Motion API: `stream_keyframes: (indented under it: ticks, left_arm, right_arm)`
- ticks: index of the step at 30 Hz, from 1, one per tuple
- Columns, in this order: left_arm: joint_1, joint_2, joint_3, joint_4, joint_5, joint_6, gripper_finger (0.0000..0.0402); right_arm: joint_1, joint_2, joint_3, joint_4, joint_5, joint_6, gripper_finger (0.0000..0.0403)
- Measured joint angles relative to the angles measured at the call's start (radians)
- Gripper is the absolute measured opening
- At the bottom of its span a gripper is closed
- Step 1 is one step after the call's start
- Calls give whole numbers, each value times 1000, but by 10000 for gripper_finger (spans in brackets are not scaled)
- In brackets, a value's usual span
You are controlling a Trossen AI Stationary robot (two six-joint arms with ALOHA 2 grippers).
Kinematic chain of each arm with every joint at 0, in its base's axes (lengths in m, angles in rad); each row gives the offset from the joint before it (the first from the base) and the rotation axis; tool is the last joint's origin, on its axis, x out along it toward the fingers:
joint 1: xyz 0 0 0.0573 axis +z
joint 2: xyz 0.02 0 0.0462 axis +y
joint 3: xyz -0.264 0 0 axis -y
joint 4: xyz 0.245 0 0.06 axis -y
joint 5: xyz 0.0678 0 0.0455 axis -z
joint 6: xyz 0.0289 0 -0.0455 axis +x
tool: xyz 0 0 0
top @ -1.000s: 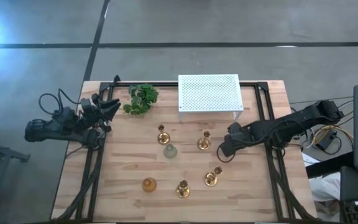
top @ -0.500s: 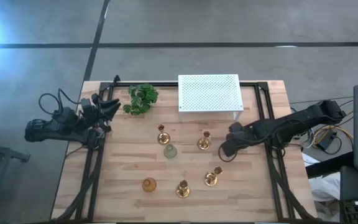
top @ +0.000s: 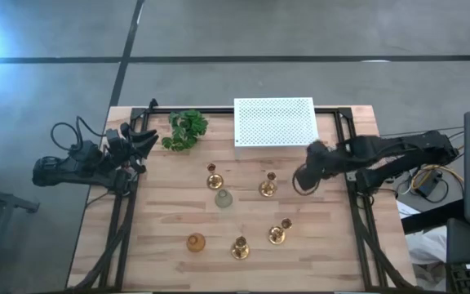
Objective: Pick & Place candle stick holders
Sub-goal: Put the transparent glass candle holder on the shelf
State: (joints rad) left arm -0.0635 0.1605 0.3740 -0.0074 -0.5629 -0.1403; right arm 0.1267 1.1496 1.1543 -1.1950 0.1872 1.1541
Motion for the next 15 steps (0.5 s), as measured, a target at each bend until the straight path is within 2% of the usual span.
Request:
stream_keyframes:
  ticks: [4, 9, 15]
  left_arm:
    - [0, 0, 0, 0, 0, -2, 112]
    - [0, 0, 0, 0, 0, -2, 112]
    - [0, 0, 0, 0, 0, -2, 112]
  right_arm:
    - [-104, 10, 102, -42, 49, -118, 23]
    - [-293, 13, 198, -39, 45, -296, 22]
    - [-525, 53, 294, -24, -65, -489, 22]
